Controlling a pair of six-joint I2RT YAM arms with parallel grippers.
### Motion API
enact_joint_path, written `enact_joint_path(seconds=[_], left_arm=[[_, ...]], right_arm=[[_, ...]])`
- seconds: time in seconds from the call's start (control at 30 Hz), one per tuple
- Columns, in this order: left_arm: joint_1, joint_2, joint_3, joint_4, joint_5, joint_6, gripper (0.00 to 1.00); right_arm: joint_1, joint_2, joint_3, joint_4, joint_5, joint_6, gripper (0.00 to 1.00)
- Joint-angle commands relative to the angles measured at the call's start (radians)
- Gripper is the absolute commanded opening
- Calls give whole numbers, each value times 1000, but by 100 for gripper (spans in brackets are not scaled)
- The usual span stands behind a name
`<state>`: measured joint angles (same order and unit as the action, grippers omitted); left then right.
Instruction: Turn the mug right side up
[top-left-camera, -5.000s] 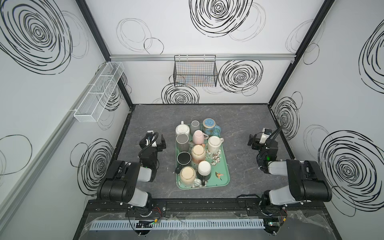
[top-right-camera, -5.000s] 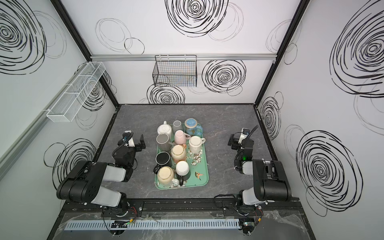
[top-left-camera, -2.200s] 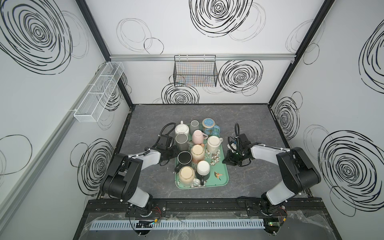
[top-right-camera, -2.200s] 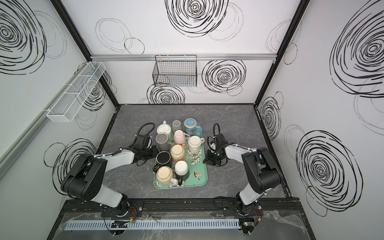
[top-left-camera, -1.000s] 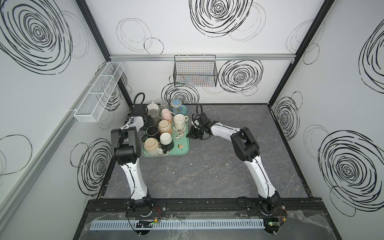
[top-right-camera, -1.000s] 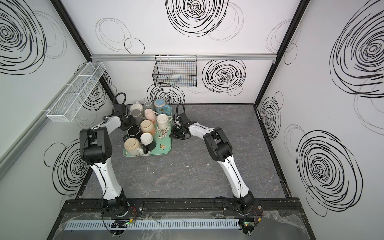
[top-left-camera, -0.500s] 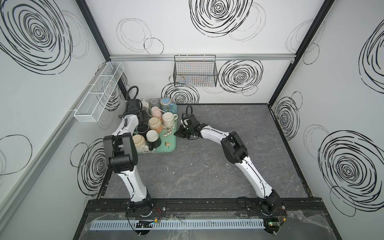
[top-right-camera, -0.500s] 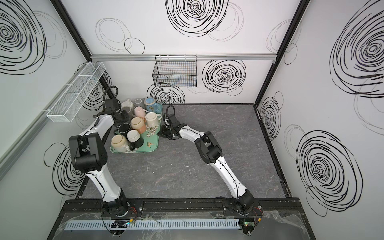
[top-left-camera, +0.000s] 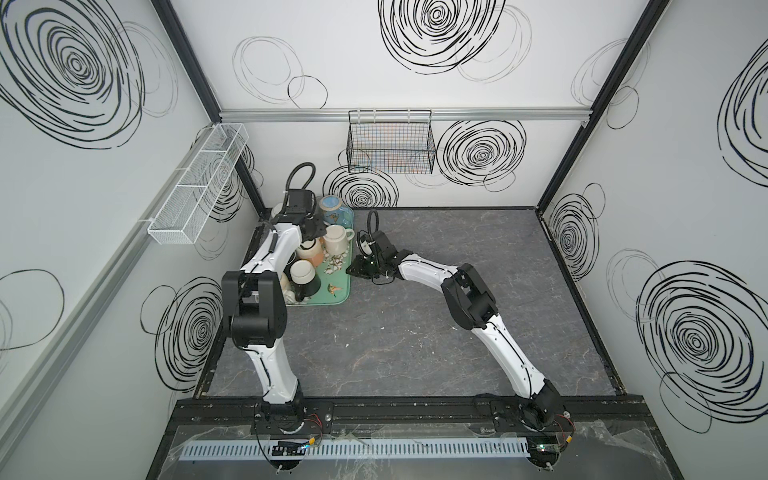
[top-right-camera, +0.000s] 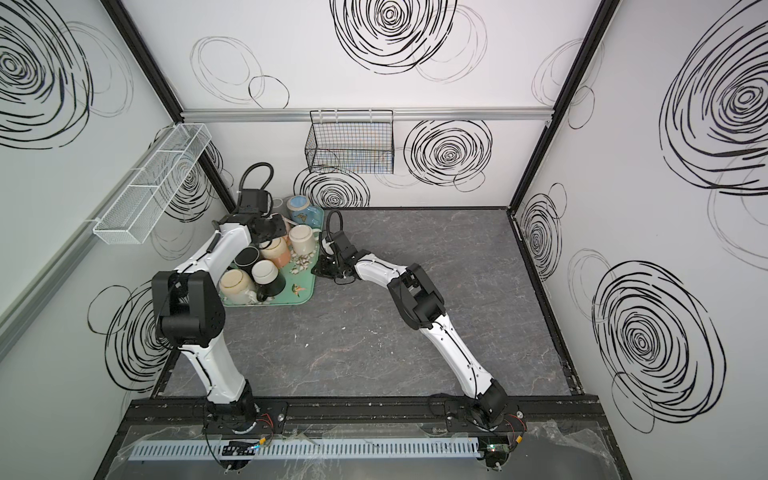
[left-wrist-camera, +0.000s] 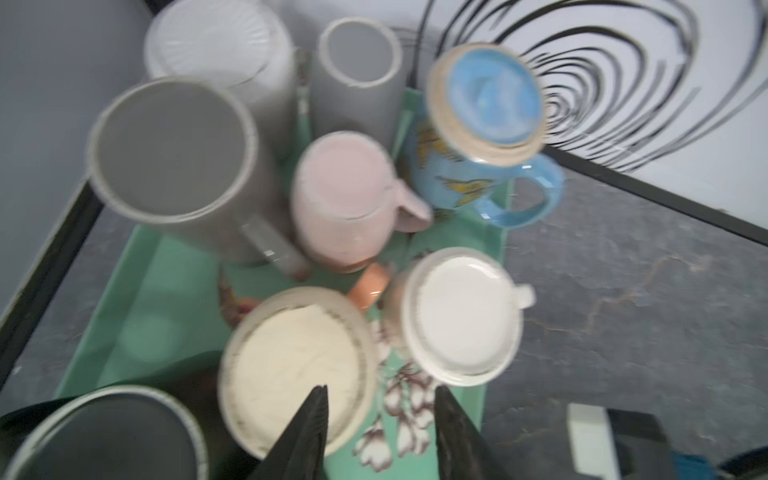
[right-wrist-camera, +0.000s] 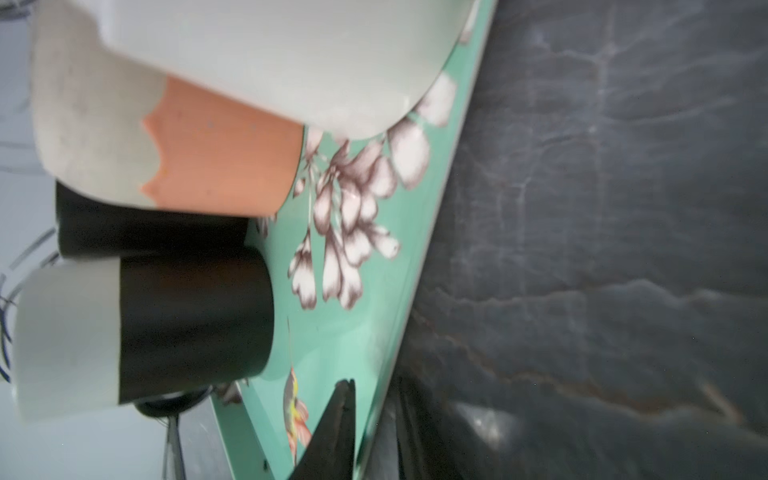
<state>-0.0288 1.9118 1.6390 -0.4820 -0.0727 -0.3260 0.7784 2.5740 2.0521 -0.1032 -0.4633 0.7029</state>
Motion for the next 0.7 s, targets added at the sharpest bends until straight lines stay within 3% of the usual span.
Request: enact_joint_path(seconds=[0.0,0.3,0.47,0.67], left_arm=[[-35,64,87,-2,-35,29,47],[-68,282,316,-58,-63,56,55],[-64,357,360,-37,-73,94,58],[-68,406,377,-6,-56,175,71]], right_arm=[[-19,-113,-46,2,-37,-82,32],[-82,-210,-143,-23,18,-148,42],[-102,-240,-159,-68,66,-207,43],[-128,-249,-182,-38,84,-268,46]])
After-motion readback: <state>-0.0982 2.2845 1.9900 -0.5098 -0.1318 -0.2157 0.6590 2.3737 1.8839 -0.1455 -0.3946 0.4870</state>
